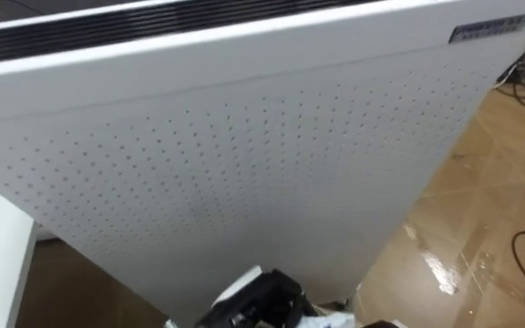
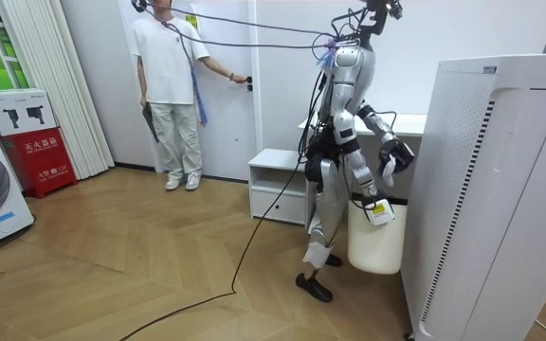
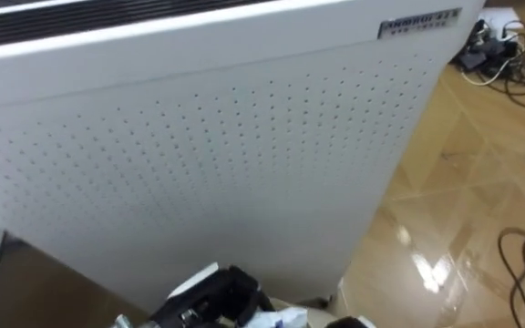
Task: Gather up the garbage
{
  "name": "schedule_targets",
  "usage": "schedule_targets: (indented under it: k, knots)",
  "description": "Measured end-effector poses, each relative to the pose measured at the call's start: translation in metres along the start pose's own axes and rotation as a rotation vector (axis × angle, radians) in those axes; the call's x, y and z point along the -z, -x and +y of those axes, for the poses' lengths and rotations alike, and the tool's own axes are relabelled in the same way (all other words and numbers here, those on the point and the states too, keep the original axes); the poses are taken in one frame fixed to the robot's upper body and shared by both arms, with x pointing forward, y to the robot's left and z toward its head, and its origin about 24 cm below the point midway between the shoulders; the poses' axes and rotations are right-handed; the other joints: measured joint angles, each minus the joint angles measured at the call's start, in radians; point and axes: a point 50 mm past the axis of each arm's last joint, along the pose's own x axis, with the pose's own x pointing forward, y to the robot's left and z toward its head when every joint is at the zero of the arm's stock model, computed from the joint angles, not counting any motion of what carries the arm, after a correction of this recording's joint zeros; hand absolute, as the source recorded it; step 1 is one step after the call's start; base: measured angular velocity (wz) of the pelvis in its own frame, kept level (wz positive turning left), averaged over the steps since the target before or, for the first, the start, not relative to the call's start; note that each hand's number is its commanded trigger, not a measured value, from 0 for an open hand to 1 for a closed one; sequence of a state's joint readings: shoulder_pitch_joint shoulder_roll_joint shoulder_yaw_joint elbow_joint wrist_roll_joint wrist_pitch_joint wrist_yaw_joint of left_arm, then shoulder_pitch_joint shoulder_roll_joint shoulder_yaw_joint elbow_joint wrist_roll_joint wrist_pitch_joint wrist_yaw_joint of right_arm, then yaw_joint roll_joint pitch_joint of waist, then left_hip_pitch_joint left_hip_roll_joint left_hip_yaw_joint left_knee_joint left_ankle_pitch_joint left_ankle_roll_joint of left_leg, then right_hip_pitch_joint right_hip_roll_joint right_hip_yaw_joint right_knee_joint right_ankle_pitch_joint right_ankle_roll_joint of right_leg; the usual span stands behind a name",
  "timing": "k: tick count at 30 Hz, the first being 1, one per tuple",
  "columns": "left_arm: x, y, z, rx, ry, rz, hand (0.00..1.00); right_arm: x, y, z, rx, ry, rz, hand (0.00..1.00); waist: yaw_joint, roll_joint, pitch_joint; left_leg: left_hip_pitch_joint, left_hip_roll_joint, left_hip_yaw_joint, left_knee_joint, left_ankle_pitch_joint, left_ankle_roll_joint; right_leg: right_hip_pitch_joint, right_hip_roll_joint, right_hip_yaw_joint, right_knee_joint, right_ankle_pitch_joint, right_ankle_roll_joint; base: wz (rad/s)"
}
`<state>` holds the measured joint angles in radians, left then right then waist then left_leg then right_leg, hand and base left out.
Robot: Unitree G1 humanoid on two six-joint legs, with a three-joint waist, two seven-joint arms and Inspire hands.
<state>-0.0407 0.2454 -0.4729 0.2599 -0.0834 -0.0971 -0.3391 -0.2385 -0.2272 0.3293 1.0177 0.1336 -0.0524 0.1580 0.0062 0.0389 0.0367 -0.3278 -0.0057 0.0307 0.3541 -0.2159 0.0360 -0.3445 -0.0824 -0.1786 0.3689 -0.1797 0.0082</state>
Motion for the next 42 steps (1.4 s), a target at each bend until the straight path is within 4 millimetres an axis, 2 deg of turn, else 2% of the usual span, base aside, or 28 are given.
schedule_targets:
  k: [3, 9, 10, 11, 22, 39, 42]
  knots:
    - [0.016, -0.006, 0.003, -0.006, 0.02, 0.07, 1.0, -0.002, -0.001, 0.001, 0.021, -0.03, -0.01, 1.0, 0.0, -0.004, 0.003, -0.028, -0.005, 0.0, 0.011, 0.002, 0.003, -0.03, -0.005, -0.001, 0.016, 0.0, 0.0, 0.0]
    - [0.03, -0.008, 0.007, -0.029, 0.024, 0.14, 1.0, -0.013, -0.005, 0.0, 0.033, -0.027, -0.028, 1.0, 0.005, -0.012, 0.0091, -0.1, -0.006, 0.014, 0.046, 0.004, 0.007, -0.102, -0.009, 0.008, 0.048, 0.002, -0.003, -0.01]
    - [0.033, -0.008, 0.007, -0.028, 0.018, 0.154, 0.95, -0.012, -0.005, 0.0, 0.033, -0.028, -0.022, 1.0, 0.005, -0.012, 0.0092, -0.114, -0.005, 0.014, 0.055, 0.004, 0.007, -0.113, -0.009, 0.007, 0.051, 0.003, -0.005, 0.06]
    - [0.034, -0.007, 0.007, -0.025, 0.013, 0.163, 0.0, -0.012, -0.005, 0.001, 0.032, -0.03, -0.019, 1.0, 0.005, -0.012, 0.0094, -0.125, -0.003, 0.013, 0.059, 0.004, 0.007, -0.123, -0.009, 0.007, 0.055, 0.004, -0.006, 0.04]
    - [0.034, -0.012, 0.004, -0.045, 0.025, 0.164, 0.0, -0.012, -0.006, 0.004, 0.041, -0.107, -0.022, 1.0, 0.017, -0.012, 0.0094, -0.171, 0.01, 0.019, 0.087, 0.004, 0.005, -0.165, -0.008, 0.001, 0.071, 0.011, -0.017, -0.01]
    - [0.035, -0.014, 0.003, -0.062, 0.025, 0.169, 0.0, -0.012, -0.006, 0.006, 0.038, -0.135, -0.025, 1.0, 0.019, -0.023, 0.0083, -0.171, 0.008, 0.027, 0.102, 0.004, 0.005, -0.17, -0.013, 0.002, 0.088, 0.009, -0.019, 0.0]
    - [0.042, -0.014, 0.001, -0.051, 0.025, 0.201, 0.0, -0.01, -0.006, 0.009, 0.025, -0.111, -0.016, 1.0, 0.016, -0.025, 0.0086, -0.171, 0.007, 0.027, 0.107, 0.004, 0.005, -0.17, -0.016, 0.002, 0.096, 0.007, -0.02, 0.0]
